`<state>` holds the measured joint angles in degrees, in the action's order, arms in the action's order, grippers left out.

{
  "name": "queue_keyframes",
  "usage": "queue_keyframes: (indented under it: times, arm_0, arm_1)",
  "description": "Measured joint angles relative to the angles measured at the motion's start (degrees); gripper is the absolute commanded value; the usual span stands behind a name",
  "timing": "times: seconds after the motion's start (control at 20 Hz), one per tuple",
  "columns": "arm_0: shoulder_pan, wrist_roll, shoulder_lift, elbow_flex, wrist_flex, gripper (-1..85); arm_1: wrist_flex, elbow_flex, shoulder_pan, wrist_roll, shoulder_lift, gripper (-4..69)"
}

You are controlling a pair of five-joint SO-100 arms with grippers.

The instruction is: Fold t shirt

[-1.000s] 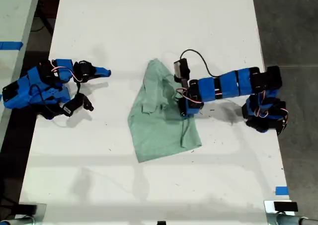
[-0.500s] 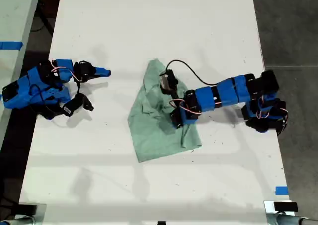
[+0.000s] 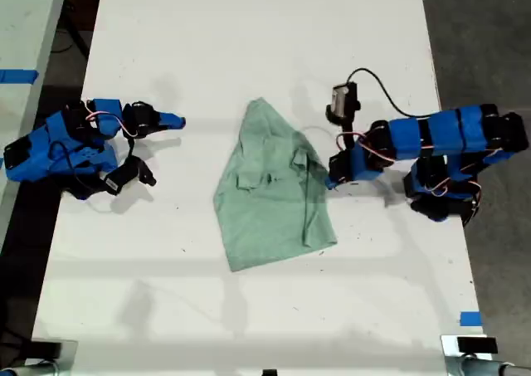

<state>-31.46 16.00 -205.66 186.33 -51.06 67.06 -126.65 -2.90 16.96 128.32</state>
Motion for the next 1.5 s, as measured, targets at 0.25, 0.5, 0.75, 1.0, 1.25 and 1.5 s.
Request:
queue_keyframes:
  times: [0.25,0.5,0.75,1.0,1.25,1.5]
  arm_0:
    - [0.0,0.0,0.0,0.0,0.0,-0.3]
    - [0.0,0.0,0.0,0.0,0.0,-0.3]
    - [0.0,0.0,0.0,0.0,0.0,-0.3]
    - [0.6,0.0,0.0,0.0,0.0,-0.3]
    - [-0.9,4.3,0.0,-1.6,1.4,-0.4]
    - [-4.6,10.2,0.0,-1.5,2.9,-0.4]
  arm_1:
    - [-15.3,-39.7,-4.1,4.2,36.7,1.5]
    - [4.0,-48.3,-11.4,2.3,68.2,2.9]
    - [8.4,-48.3,-9.7,-2.2,71.5,7.2]
    - [8.4,-48.3,-8.6,-2.8,71.5,11.8]
    - [8.4,-48.3,-7.3,-1.4,71.5,8.6]
    - [8.4,-48.3,-8.6,-1.0,71.5,-1.0]
